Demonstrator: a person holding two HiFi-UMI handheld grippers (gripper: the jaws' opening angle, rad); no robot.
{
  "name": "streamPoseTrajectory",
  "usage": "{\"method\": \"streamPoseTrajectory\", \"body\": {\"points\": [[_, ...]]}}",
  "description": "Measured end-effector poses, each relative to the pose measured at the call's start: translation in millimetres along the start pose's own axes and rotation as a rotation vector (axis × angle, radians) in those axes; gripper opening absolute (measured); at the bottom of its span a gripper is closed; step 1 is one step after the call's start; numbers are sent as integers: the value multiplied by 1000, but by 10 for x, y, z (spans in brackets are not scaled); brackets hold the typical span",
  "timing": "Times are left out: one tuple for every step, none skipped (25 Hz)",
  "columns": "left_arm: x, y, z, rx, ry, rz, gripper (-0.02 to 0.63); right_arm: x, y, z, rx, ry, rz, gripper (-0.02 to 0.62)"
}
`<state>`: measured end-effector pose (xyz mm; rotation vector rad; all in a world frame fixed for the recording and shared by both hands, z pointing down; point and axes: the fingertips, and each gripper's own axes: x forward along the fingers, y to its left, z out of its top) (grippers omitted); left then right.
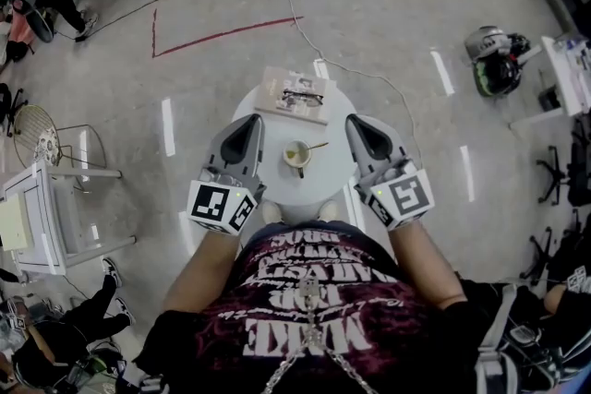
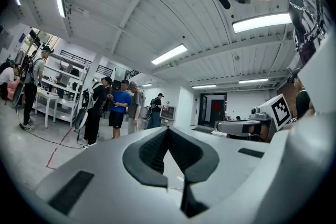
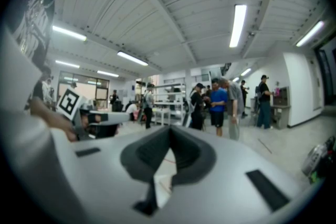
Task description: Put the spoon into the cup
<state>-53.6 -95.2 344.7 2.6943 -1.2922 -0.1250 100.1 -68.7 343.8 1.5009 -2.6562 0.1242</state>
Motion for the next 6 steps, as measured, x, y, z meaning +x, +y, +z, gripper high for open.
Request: {"method": "streamPoseTrajectory", "body": {"points": [[-16,4,-4,0,0,0,29,-1,16,-6,-1,0,1,32],[-35,7,-8,0,1,0,29,-4,35,-12,-1,0,2,32],[-53,9,-11,1,0,0,29,-8,53,-16,-1,0,3,32],[-69,9,-13,1,0,-1,29,-15,69,-18,-1,0,3,32],[-84,6,-16,1,0,-2,29,-22,83,-19,-1,0,3,32],[-99,3,-18,1,1,-2,29,-31,97,-19,-1,0,3,32]]}}
